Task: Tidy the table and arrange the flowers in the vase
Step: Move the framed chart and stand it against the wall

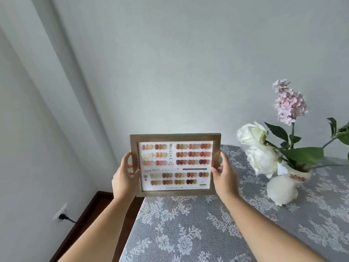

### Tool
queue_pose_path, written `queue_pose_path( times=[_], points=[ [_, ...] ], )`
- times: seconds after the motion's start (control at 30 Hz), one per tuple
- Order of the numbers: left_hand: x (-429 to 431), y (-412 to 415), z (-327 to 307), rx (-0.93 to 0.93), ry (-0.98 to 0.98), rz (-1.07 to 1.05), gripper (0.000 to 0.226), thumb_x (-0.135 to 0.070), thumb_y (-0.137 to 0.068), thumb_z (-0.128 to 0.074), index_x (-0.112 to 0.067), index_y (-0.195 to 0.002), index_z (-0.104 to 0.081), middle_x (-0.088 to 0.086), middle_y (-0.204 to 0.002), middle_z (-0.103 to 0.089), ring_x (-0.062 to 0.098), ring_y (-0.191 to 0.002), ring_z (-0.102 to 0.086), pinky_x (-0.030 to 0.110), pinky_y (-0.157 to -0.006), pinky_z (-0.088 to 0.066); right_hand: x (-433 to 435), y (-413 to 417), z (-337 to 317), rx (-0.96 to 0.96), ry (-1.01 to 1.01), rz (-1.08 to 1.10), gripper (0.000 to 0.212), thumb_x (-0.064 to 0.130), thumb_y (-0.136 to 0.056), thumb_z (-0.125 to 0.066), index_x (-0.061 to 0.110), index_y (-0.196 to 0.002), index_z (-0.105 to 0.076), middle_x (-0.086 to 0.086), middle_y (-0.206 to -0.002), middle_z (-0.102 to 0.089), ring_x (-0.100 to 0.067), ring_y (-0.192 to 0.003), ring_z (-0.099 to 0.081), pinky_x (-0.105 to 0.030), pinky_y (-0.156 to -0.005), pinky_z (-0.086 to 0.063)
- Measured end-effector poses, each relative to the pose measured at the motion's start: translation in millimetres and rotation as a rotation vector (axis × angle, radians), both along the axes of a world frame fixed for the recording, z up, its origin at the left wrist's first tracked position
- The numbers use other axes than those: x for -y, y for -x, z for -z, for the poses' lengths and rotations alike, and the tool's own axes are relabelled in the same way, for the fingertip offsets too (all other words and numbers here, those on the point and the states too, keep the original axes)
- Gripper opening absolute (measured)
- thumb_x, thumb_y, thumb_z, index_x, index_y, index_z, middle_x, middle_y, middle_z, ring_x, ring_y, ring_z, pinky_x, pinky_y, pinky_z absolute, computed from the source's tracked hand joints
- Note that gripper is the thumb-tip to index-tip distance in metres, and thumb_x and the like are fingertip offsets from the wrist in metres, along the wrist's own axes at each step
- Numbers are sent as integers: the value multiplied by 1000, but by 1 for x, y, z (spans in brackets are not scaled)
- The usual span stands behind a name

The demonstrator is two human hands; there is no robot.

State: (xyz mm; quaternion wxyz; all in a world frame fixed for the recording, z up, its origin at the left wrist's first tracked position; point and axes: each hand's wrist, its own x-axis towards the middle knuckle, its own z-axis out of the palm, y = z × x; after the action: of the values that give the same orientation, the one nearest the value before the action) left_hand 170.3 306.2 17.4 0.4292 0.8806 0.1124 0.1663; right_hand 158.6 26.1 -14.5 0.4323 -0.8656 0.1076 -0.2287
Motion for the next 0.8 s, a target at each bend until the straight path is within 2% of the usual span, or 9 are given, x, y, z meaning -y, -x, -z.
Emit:
queue_pose_path(
  times=[0.1, 0.23, 0.33, 0.43, 0.5, 0.6, 0.8],
  points=[
    [12, -34, 4, 1, -7, 17, 61, -16, -81, -64, -48, -124, -35, -18, -92, -60, 1, -70, -60, 23, -61, -44, 8, -31, 4, -26, -33, 39, 64, 9, -87, -58, 24, -141, -27, -4, -106, -65, -14, -77, -63, -19, -52, -49],
    [24, -77, 14, -20, -26, 48, 60, -16, -81, -63, -52, -120, -34, -18, -91, -61, 2, -71, -62, 26, -64, -49, 17, -66, 13, -54, -38, 88, 63, 9, -87, -57, 25, -141, -28, -5, -110, -66, -18, -85, -65, -39, -67, -57],
    [31, -113, 23, -34, -51, 83, 60, -15, -80, -63, -54, -116, -34, -19, -89, -60, 0, -68, -61, 26, -63, -49, 21, -94, 23, -81, -43, 140, 62, 8, -87, -56, 24, -140, -29, -8, -114, -65, -24, -91, -65, -46, -71, -56],
    [37, -152, 33, -43, -53, 127, 60, -15, -80, -63, -51, -119, -35, -18, -89, -62, 1, -69, -62, 21, -57, -43, 24, -125, 30, -92, -58, 176, 62, 7, -88, -55, 23, -141, -28, -10, -123, -60, -28, -100, -62, -48, -76, -54],
    [43, -183, 41, -51, -37, 160, 61, -14, -81, -60, -49, -122, -34, -17, -92, -63, 4, -73, -64, 24, -62, -48, 26, -148, 36, -89, -85, 203, 62, 6, -88, -54, 24, -142, -27, -10, -128, -57, -29, -106, -60, -49, -80, -53],
    [54, -225, 49, -44, -21, 210, 62, -11, -81, -58, -48, -124, -31, -14, -94, -62, 9, -76, -65, 31, -65, -53, 32, -181, 41, -77, -104, 263, 63, 5, -89, -53, 26, -142, -26, -11, -128, -57, -30, -104, -60, -49, -79, -53],
    [76, -280, 64, -48, 26, 262, 63, -8, -80, -56, -46, -123, -31, -13, -93, -61, 16, -83, -65, 38, -78, -53, 47, -225, 50, -63, -38, 398, 61, 7, -89, -53, 26, -141, -29, -8, -130, -56, -30, -106, -58, -46, -82, -52]
  ],
)
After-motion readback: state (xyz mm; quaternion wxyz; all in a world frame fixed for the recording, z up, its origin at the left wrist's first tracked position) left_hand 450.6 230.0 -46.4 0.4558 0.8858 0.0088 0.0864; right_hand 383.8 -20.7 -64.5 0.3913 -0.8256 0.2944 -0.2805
